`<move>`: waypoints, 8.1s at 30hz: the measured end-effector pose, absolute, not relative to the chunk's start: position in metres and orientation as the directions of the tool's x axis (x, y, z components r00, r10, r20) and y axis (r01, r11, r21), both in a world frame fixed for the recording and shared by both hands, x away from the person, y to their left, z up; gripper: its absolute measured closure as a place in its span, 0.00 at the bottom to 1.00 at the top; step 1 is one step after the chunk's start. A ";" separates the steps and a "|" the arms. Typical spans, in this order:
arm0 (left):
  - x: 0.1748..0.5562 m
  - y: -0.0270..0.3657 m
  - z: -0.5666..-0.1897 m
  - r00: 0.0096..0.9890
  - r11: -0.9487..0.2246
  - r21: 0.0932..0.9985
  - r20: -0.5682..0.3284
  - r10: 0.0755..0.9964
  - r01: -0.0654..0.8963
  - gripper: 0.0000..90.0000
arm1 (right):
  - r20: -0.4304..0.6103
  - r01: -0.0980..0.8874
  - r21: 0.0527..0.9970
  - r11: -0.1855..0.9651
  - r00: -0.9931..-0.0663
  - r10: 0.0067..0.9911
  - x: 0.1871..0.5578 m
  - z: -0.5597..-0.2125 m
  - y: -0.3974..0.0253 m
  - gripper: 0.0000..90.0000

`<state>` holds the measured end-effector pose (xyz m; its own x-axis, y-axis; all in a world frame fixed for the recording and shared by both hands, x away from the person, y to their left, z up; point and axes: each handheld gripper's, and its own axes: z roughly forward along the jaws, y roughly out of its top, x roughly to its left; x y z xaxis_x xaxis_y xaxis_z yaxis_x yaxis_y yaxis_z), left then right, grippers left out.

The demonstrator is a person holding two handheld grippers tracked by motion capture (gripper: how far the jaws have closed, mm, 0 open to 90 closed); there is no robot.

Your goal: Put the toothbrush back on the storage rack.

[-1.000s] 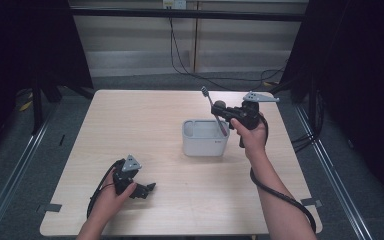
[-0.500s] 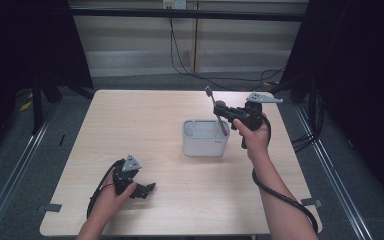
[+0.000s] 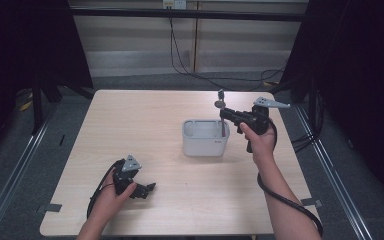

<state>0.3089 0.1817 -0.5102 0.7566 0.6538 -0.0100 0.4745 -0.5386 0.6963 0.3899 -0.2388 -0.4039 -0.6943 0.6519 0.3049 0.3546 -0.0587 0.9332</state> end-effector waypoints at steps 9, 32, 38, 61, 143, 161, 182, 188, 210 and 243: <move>0.309 0.182 -0.510 0.756 -0.538 0.696 -0.010 0.654 0.475 0.00 | 0.310 0.366 0.929 -0.056 -0.685 0.659 0.386 -0.408 -0.244 0.90; 0.309 0.182 -0.510 0.756 -0.539 0.696 -0.010 0.654 0.475 0.00 | 0.313 0.377 0.925 -0.048 -0.684 0.659 0.381 -0.416 -0.246 0.89; 0.309 0.182 -0.510 0.756 -0.538 0.696 -0.010 0.655 0.475 0.00 | 0.309 0.379 0.924 -0.040 -0.683 0.661 0.380 -0.418 -0.247 0.89; 0.309 0.182 -0.510 0.757 -0.539 0.696 -0.010 0.654 0.475 0.00 | 0.304 0.392 0.920 -0.020 -0.680 0.667 0.377 -0.425 -0.250 0.89; 0.308 0.182 -0.510 0.754 -0.540 0.695 -0.006 0.657 0.475 0.00 | 0.172 0.408 0.900 0.157 -0.661 0.731 0.367 -0.435 -0.246 0.32; 0.309 0.182 -0.510 0.755 -0.538 0.695 -0.011 0.655 0.477 0.00 | 0.169 0.417 0.890 0.185 -0.678 0.715 0.357 -0.431 -0.257 0.25; 0.309 0.182 -0.510 0.754 -0.535 0.697 -0.012 0.656 0.477 0.00 | 0.166 0.423 0.880 0.215 -0.699 0.696 0.346 -0.432 -0.264 0.23; 0.309 0.182 -0.510 0.755 -0.536 0.697 -0.012 0.655 0.477 0.00 | 0.169 0.425 0.879 0.215 -0.701 0.693 0.343 -0.432 -0.266 0.23; 0.309 0.182 -0.510 0.755 -0.536 0.697 -0.012 0.656 0.477 0.00 | 0.171 0.435 0.860 0.266 -0.737 0.653 0.330 -0.443 -0.267 0.23; 0.309 0.182 -0.510 0.754 -0.536 0.697 -0.011 0.656 0.477 0.00 | 0.175 0.476 0.830 0.292 -0.719 0.673 0.321 -0.472 -0.286 0.22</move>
